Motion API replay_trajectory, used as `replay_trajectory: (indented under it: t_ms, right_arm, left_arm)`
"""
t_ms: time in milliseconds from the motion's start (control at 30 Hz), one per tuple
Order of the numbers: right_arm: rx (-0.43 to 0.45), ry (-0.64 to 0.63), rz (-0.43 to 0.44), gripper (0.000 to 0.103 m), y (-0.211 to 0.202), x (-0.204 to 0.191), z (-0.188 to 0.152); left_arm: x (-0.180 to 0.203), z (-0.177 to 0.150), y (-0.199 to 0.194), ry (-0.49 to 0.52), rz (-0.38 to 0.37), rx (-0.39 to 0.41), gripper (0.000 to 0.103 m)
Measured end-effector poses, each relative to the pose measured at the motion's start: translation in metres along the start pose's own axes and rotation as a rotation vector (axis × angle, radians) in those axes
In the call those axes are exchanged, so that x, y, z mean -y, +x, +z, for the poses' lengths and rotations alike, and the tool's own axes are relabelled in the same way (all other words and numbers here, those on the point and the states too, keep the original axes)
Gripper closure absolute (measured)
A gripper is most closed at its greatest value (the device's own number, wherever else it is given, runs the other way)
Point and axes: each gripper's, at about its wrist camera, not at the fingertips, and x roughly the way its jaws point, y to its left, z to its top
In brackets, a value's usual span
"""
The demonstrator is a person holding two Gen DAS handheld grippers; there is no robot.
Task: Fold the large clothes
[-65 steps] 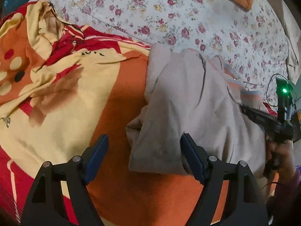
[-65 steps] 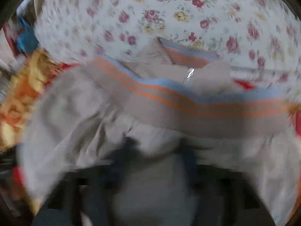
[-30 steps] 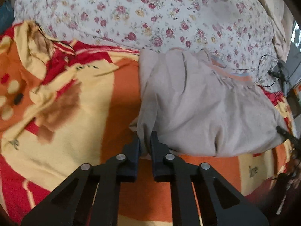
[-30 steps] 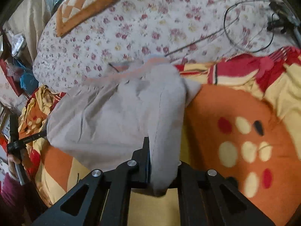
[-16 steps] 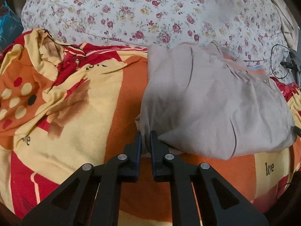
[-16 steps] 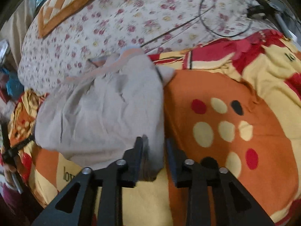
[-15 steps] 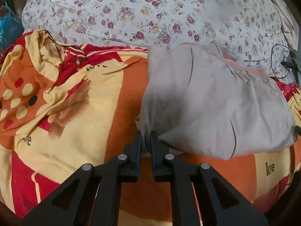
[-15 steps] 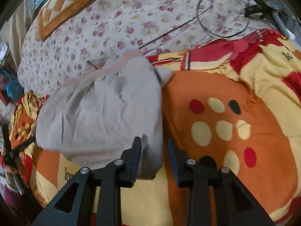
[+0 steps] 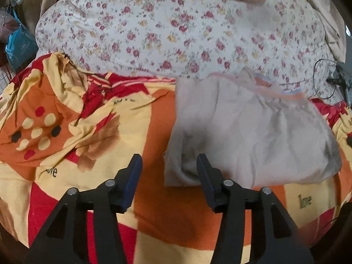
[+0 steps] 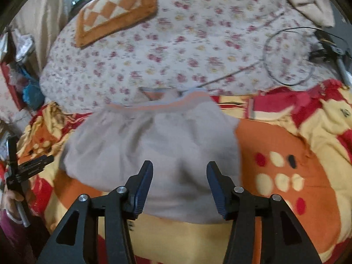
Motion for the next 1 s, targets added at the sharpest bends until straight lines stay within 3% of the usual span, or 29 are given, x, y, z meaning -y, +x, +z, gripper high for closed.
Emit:
replay_trajectory:
  t_ms: [100, 333, 500, 600, 733, 800, 867, 1000]
  right_arm:
    - [-0.019, -0.049, 0.042, 0.052, 0.014, -0.023, 0.005]
    - [-0.086, -0.086, 0.156, 0.052, 0.068, -0.071, 0.016]
    - [-0.131, -0.063, 0.138, 0.052, 0.112, -0.076, 0.018]
    - [-0.197, -0.038, 0.106, 0.055, 0.139, -0.063, 0.001]
    - [-0.170, -0.128, 0.072, 0.055, 0.139, -0.072, -0.008]
    - [-0.179, -0.127, 0.060, 0.054, 0.132, -0.078, -0.002]
    - [-0.142, -0.116, 0.100, 0.054, 0.122, -0.083, 0.007]
    - [-0.114, -0.166, 0.063, 0.052, 0.122, -0.096, 0.022]
  left_arm:
    - [0.009, 0.005, -0.001, -0.022, -0.029, 0.015, 0.040]
    - [0.043, 0.016, 0.029, -0.046, -0.065, -0.016, 0.039]
    - [0.044, 0.010, 0.062, -0.089, -0.017, -0.081, 0.039]
    - [0.038, 0.003, 0.068, -0.117, -0.020, -0.075, 0.031]
    - [0.037, -0.001, 0.069, -0.106, -0.019, -0.059, 0.029]
    - [0.036, -0.001, 0.069, -0.108, -0.021, -0.051, 0.029]
    - [0.036, -0.002, 0.069, -0.110, -0.023, -0.043, 0.028]
    - [0.035, -0.001, 0.070, -0.107, -0.027, -0.038, 0.028]
